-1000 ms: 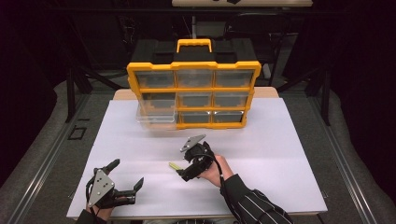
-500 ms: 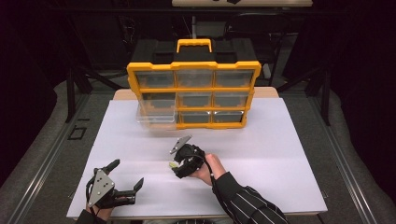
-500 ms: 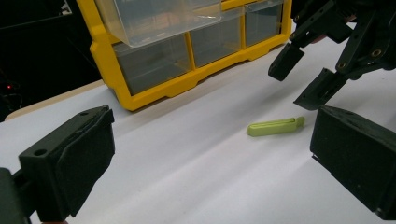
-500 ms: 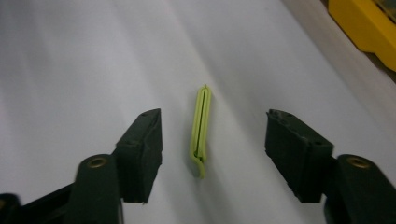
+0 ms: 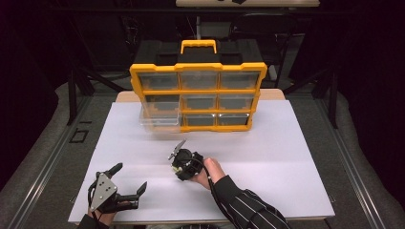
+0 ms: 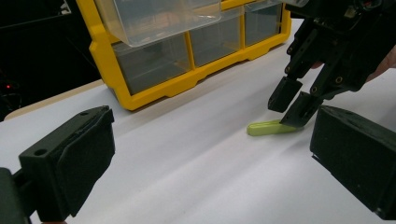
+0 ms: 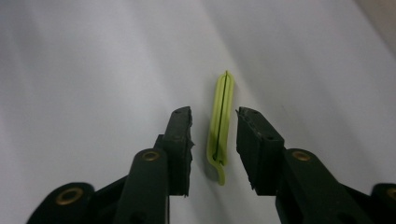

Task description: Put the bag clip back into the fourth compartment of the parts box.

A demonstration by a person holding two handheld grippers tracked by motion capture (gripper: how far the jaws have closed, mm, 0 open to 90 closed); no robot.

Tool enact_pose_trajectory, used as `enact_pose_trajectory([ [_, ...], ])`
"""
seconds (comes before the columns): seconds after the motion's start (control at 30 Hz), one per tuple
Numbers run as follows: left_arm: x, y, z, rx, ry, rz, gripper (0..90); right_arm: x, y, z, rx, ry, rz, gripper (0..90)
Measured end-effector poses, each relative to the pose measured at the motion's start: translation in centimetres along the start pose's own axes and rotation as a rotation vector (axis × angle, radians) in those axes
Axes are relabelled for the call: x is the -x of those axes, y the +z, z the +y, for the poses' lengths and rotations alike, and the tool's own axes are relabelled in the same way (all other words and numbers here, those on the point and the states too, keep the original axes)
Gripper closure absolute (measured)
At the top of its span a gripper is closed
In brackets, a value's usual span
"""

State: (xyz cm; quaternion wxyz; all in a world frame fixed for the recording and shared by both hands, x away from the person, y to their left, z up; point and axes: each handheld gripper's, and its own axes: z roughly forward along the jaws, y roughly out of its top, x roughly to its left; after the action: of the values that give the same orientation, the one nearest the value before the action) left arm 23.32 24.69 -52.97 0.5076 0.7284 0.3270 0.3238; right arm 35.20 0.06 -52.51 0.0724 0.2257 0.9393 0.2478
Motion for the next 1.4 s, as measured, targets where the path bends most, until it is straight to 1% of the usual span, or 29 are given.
enact_pose_trajectory([
  [0.07,0.0,0.0,0.0,-0.001,0.001,-0.002,0.2,0.1,0.2,0.1,-0.005,0.009,0.013,68.4],
  [0.2,0.0,0.0,0.0,-0.001,0.000,0.000,0.2,0.3,0.6,0.3,-0.025,0.032,0.017,70.9],
  [0.27,0.0,0.0,0.0,-0.002,0.000,0.000,0.2,0.4,0.8,0.3,-0.032,0.045,0.022,73.5],
  [0.37,0.0,0.0,0.0,-0.002,-0.001,-0.001,0.2,0.5,1.1,0.4,-0.051,0.073,0.026,73.8],
  [0.47,0.0,0.0,0.0,-0.003,0.000,0.000,0.2,0.4,1.4,0.4,-0.067,0.086,0.020,74.7],
  [0.5,0.0,0.0,0.0,-0.003,0.000,0.000,0.2,0.4,1.4,0.4,-0.071,0.090,0.017,76.4],
  [0.57,0.0,0.0,0.0,-0.003,0.000,0.000,0.2,0.4,1.4,0.4,-0.069,0.096,0.011,79.2],
  [0.67,0.0,0.0,0.0,-0.004,0.001,-0.002,0.2,0.5,1.5,0.4,-0.068,0.104,0.015,79.4],
  [0.83,0.0,0.0,0.0,-0.002,-0.001,-0.001,0.2,0.9,1.3,0.4,-0.065,0.132,0.037,80.0],
  [1.07,0.0,0.0,0.0,-0.002,-0.001,-0.001,0.2,0.8,0.5,0.6,-0.056,0.120,0.028,80.1],
  [1.4,0.0,0.0,0.0,-0.003,0.004,-0.005,0.2,1.6,-0.6,0.4,-0.045,0.121,0.017,80.2],
])
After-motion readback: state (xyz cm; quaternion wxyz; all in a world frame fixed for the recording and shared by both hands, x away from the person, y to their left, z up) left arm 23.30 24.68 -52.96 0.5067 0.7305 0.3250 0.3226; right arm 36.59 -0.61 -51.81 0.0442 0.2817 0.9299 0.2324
